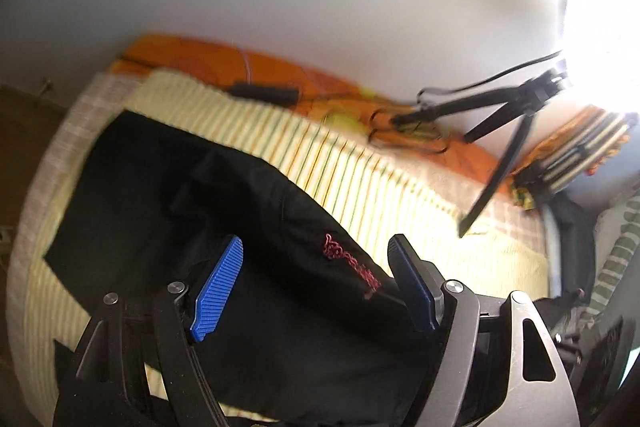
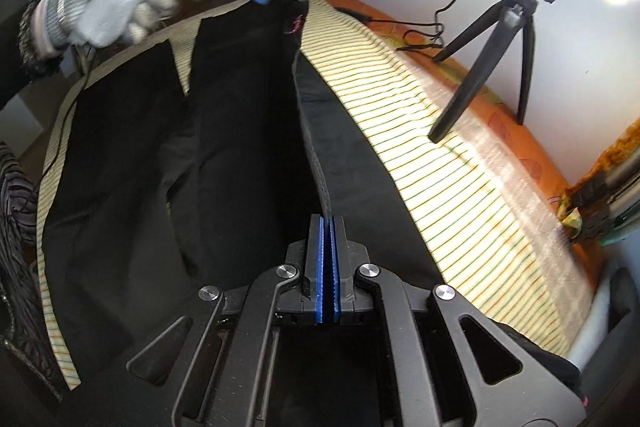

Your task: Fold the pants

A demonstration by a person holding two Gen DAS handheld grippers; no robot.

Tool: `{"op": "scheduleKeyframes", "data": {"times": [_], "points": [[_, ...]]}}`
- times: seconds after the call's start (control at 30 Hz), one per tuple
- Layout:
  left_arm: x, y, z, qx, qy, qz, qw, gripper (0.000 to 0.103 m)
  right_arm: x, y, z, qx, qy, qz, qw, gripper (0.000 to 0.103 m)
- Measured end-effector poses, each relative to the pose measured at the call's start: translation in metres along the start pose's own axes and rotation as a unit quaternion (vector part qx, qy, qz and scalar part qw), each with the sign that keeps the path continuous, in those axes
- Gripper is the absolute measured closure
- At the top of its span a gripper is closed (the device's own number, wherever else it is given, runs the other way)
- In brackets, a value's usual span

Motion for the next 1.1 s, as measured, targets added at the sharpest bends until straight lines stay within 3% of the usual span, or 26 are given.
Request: {"op": "scheduleKeyframes", "data": {"times": [0.13, 0.27, 0.33, 0.4, 0.5, 0.63, 0.7, 0.77, 0.8, 1.1], "points": [[-0.005, -0.005, 0.032, -0.028, -0.043, -0.073, 0.9960, 0.028, -0.002, -0.004, 0.001, 0.004, -0.003, 0.001, 1.000, 0.099], [-0.007, 0.004, 0.042, 0.002, -0.029, -0.041, 0.9987, 0.032, -0.004, -0.007, 0.003, 0.006, -0.002, -0.007, 1.000, 0.099], [-0.011, 0.000, 0.046, -0.002, -0.029, -0.047, 0.9985, 0.050, -0.004, -0.008, 0.002, 0.010, 0.001, -0.005, 1.000, 0.099], [-0.014, -0.004, 0.045, 0.000, -0.021, -0.047, 0.9987, 0.076, -0.004, -0.006, 0.002, 0.011, 0.004, -0.002, 1.000, 0.099], [-0.019, -0.010, 0.039, 0.007, 0.008, -0.028, 0.9995, 0.091, -0.004, -0.002, 0.003, 0.009, 0.008, 0.002, 1.000, 0.099], [-0.026, -0.004, 0.035, 0.025, 0.027, 0.015, 0.9992, 0.093, 0.000, 0.008, 0.008, -0.006, 0.005, -0.005, 1.000, 0.099], [-0.027, -0.006, 0.035, 0.024, 0.030, 0.018, 0.9991, 0.093, 0.002, 0.013, 0.012, -0.021, -0.007, -0.026, 0.999, 0.091], [-0.028, -0.008, 0.034, 0.019, 0.033, 0.019, 0.9991, 0.093, 0.003, 0.018, 0.015, -0.036, -0.018, -0.039, 0.998, 0.055], [-0.027, -0.008, 0.035, 0.018, 0.034, 0.021, 0.9991, 0.093, 0.002, 0.023, 0.018, -0.030, -0.027, -0.042, 0.998, 0.050], [-0.028, -0.004, 0.033, 0.014, 0.040, 0.037, 0.9984, 0.094, -0.012, 0.067, 0.038, -0.121, -0.089, -0.059, 0.987, 0.049]]}}
Point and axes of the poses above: each gripper's, at about its wrist camera, not at the fingertips, and z roughly the way its jaws point, y to its right, x to its top, the point moved 2 cm from there along z, roughly the way its jaws point, and after that the axes turned 5 degrees about -x, right-handed, at the moved point
